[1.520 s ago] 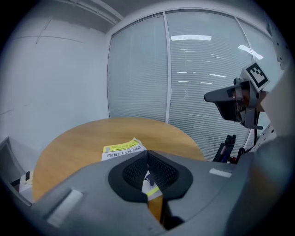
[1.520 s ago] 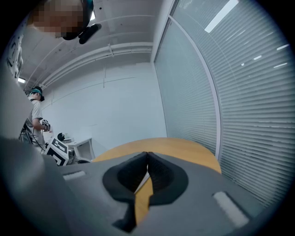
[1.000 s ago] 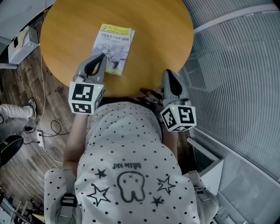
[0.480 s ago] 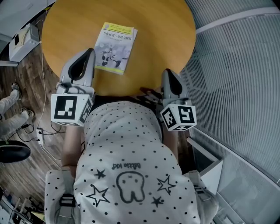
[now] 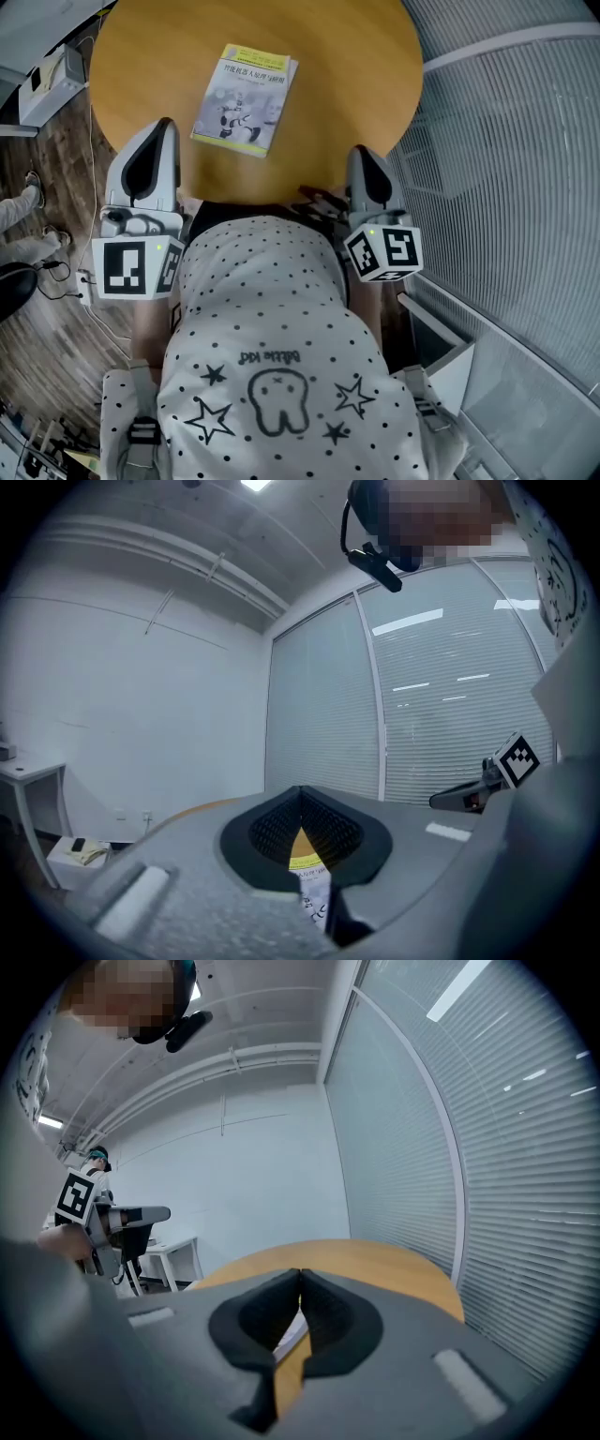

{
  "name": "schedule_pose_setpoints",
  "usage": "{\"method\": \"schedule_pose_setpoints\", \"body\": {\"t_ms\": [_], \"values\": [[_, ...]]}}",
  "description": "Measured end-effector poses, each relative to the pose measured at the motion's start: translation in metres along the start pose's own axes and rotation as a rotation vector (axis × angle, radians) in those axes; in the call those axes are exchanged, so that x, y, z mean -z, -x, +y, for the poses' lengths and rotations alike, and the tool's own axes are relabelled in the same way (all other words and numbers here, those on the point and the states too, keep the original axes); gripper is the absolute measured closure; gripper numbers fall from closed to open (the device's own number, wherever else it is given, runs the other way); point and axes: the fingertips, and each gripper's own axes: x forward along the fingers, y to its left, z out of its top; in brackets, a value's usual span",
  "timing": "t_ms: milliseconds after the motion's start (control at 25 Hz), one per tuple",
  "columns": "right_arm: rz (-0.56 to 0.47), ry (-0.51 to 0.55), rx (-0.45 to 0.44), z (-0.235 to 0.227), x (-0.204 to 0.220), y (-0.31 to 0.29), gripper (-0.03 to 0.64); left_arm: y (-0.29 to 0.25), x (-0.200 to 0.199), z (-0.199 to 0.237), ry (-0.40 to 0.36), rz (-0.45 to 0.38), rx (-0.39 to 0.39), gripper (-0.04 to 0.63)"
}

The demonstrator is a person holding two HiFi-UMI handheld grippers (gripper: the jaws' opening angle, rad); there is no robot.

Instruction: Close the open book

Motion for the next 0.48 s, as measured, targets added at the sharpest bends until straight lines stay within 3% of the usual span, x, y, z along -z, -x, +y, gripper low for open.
{"method": "schedule_pose_setpoints", "body": {"t_ms": [480], "values": [[0.016,0.038,-0.030,0.006,0.000,0.003,0.612,0.016,0.013,0.001,0.018,0.030,-0.024,0.585]]}}
